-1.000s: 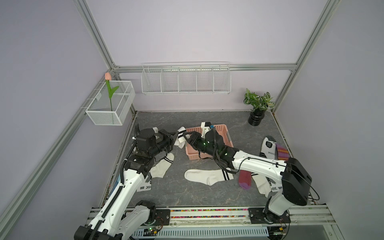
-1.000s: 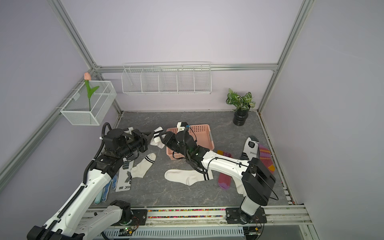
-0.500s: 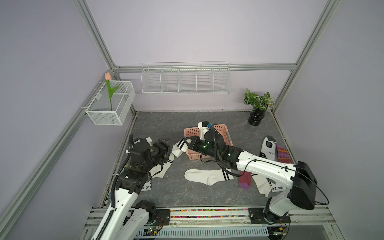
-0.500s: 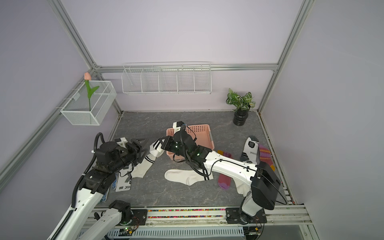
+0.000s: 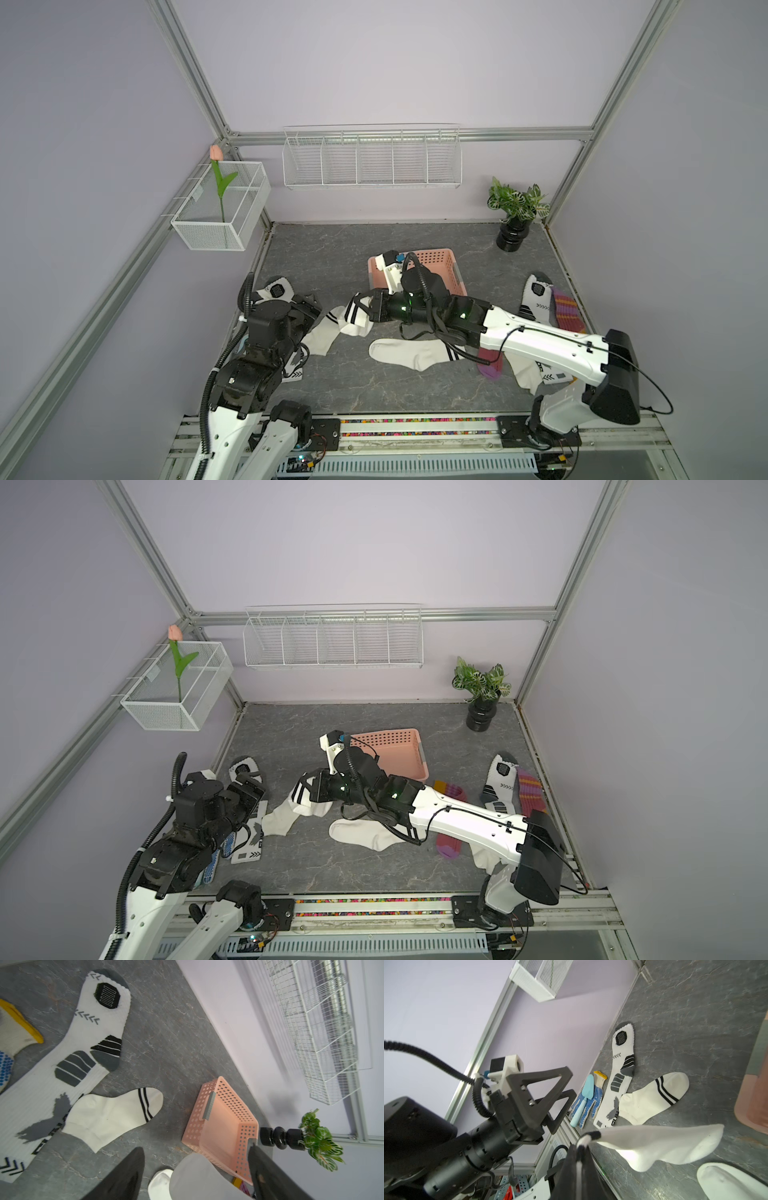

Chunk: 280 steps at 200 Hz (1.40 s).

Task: Place the socks together as a pair
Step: Flatten out the sock.

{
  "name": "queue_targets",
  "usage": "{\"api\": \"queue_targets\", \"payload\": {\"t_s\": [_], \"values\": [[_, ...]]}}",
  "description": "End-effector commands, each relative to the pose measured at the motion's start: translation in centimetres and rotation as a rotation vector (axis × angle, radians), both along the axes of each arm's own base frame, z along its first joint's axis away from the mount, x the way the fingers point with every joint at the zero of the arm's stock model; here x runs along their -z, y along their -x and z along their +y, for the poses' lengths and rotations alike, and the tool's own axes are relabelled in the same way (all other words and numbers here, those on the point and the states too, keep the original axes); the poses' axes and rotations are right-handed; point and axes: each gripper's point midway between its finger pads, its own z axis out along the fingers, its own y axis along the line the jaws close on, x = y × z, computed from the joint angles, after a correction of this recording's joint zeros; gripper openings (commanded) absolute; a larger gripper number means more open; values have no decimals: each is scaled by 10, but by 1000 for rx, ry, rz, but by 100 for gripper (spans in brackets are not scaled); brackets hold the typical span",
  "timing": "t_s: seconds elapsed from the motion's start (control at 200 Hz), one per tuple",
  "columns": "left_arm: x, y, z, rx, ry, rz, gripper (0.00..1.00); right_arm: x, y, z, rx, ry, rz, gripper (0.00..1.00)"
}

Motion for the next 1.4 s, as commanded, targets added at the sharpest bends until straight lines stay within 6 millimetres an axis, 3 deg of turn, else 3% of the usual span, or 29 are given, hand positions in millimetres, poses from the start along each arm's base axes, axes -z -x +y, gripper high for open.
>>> {"api": "queue_targets", "payload": {"t_s": [0.0,0.13,0.405,0.555,0.775,1.05,1.2,1.395], "values": [[23,8,16,-50,-83,73,81,2,14,4,-58,40,-15,7],[33,7,13,-39,-76,85,81,32,13,-25,-12,137,2,7],[74,0,-15,93,-37,178,76,125,13,-137,128,364,163,7],[104,-4,-34,203,-35,259,73,155,12,-184,186,446,191,8],[136,-11,-61,372,-66,319,62,157,13,-194,157,459,187,10],[169,-9,-122,630,-86,316,59,167,10,-203,143,540,171,10],[192,-9,-135,673,-82,337,54,171,9,-209,141,574,160,10],[203,-19,-144,680,-68,322,48,175,7,-214,143,601,146,10]]}}
